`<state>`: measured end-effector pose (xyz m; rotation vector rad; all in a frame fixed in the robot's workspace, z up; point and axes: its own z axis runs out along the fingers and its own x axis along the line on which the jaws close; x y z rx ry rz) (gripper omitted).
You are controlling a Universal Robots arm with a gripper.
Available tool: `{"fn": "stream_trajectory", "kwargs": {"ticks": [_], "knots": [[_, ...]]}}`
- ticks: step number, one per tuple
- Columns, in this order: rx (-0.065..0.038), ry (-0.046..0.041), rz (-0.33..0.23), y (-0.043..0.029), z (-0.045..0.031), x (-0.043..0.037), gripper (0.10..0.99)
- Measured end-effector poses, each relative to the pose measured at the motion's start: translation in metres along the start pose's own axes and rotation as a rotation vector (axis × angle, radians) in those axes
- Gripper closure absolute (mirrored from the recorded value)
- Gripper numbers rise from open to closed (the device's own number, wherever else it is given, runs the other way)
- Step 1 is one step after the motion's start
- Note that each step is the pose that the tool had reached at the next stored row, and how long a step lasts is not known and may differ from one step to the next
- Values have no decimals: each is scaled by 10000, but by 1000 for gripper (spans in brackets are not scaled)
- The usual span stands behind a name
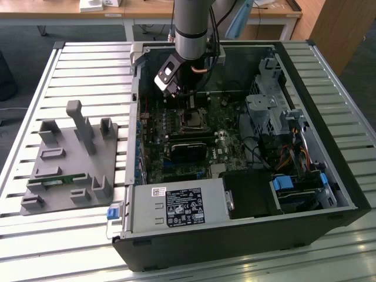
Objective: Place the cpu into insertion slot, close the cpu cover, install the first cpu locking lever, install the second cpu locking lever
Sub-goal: 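Close the cpu cover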
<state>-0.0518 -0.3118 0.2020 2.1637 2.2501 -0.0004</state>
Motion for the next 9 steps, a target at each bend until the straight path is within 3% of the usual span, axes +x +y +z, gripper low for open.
{"fn": "stream_trajectory", "kwargs": {"ticks": [9], "knots": [[3,1,-1,0,-9,0,980]]}}
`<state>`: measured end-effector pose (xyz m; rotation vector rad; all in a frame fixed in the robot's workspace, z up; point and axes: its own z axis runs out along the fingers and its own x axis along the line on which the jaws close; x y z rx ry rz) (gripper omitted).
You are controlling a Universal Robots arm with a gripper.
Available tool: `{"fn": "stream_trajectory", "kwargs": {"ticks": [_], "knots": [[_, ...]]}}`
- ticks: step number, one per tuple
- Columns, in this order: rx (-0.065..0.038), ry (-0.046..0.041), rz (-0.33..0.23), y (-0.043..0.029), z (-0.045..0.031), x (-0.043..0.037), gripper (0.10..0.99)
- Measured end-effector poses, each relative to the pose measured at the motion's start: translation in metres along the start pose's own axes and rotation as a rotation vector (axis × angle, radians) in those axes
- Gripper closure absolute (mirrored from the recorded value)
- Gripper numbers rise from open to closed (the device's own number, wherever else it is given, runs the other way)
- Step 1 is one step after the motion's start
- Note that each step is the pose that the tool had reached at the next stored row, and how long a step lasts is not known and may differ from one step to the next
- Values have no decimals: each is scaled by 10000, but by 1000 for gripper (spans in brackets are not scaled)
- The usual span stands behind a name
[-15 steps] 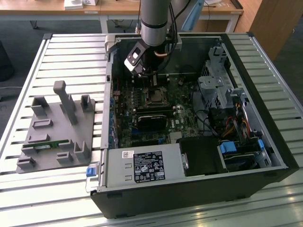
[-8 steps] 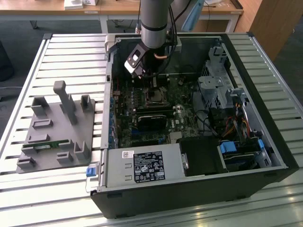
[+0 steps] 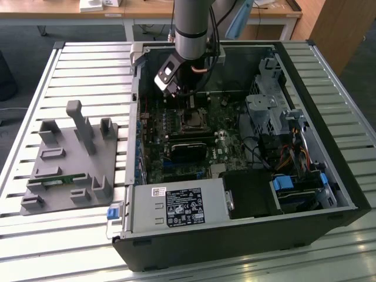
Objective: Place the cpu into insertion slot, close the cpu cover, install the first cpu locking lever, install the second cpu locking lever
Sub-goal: 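Close the cpu cover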
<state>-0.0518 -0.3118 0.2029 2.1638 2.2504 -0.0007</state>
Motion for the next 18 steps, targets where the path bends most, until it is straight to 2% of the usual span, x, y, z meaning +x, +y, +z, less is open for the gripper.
{"fn": "stream_trajectory", "kwargs": {"ticks": [4,7,18], "knots": [[1,-2,0,1,-60,-1,980],[6,1,-2,8,-63,-1,980],[47,1,-1,163,-61,-8,980]]}}
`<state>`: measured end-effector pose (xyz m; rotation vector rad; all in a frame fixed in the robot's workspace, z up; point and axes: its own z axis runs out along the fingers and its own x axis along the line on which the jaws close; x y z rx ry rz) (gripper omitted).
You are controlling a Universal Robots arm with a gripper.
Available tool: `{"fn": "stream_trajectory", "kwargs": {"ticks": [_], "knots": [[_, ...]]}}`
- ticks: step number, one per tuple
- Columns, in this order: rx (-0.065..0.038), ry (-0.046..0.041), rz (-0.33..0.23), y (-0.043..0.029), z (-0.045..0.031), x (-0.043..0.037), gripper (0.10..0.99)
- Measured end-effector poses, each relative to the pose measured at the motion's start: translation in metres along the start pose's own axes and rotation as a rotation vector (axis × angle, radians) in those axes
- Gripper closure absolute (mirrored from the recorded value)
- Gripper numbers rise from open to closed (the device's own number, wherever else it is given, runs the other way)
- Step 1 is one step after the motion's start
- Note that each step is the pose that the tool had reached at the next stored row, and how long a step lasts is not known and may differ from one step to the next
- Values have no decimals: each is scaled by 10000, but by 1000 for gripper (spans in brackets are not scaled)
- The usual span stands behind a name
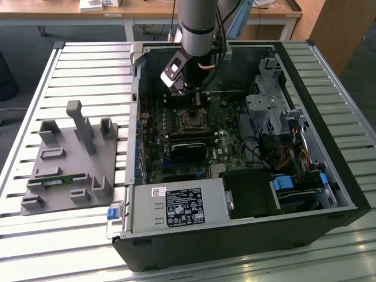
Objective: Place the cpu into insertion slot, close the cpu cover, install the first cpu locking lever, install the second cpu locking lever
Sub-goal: 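Close the cpu cover, then install the first cpu locking lever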
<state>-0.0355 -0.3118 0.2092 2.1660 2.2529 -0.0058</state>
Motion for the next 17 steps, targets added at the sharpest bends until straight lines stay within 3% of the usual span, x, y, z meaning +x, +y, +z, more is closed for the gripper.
{"fn": "stream_trajectory", "kwargs": {"ticks": [7,17], "knots": [[4,1,1,61,1,-3,980],[4,0,1,67,-57,-3,980]]}}
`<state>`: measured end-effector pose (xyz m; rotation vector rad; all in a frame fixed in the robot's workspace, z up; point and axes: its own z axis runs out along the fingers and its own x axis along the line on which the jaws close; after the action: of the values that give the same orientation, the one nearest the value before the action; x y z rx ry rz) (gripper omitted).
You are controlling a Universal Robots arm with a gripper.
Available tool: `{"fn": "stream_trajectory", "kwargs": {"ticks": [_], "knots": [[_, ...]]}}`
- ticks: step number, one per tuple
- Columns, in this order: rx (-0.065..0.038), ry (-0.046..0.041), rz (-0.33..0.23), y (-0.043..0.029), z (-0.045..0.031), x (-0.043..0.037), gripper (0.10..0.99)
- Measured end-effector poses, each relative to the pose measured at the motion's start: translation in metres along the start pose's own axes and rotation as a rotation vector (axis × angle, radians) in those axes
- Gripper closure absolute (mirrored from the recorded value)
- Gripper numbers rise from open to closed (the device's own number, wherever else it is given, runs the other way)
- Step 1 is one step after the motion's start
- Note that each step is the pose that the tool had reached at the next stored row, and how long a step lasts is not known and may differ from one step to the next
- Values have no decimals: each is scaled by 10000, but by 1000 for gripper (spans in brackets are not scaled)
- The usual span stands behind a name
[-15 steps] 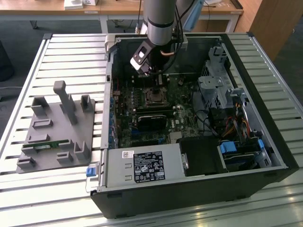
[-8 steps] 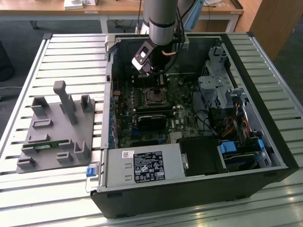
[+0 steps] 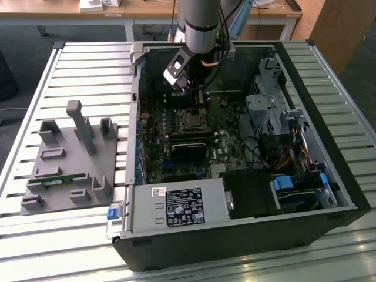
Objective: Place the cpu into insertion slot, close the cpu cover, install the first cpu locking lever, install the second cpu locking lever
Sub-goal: 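Install the first cpu locking lever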
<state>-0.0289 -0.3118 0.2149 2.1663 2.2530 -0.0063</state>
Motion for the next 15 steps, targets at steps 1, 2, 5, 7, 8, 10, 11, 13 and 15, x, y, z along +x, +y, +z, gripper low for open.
{"fn": "stream_trajectory", "kwargs": {"ticks": [1,2,5,7,8,10,11,13,15], "knots": [[0,0,0,0,-16,0,980],[0,0,0,1,-32,0,980],[0,0,0,1,-104,-1,980],[1,-3,0,1,-157,-2,980],[1,-5,0,2,-182,-2,980],[0,-11,-1,2,-238,-3,980],[0,-14,-1,3,-269,-4,980],[1,-20,0,3,-327,-5,980],[1,-24,-1,4,-379,-5,980]]}}
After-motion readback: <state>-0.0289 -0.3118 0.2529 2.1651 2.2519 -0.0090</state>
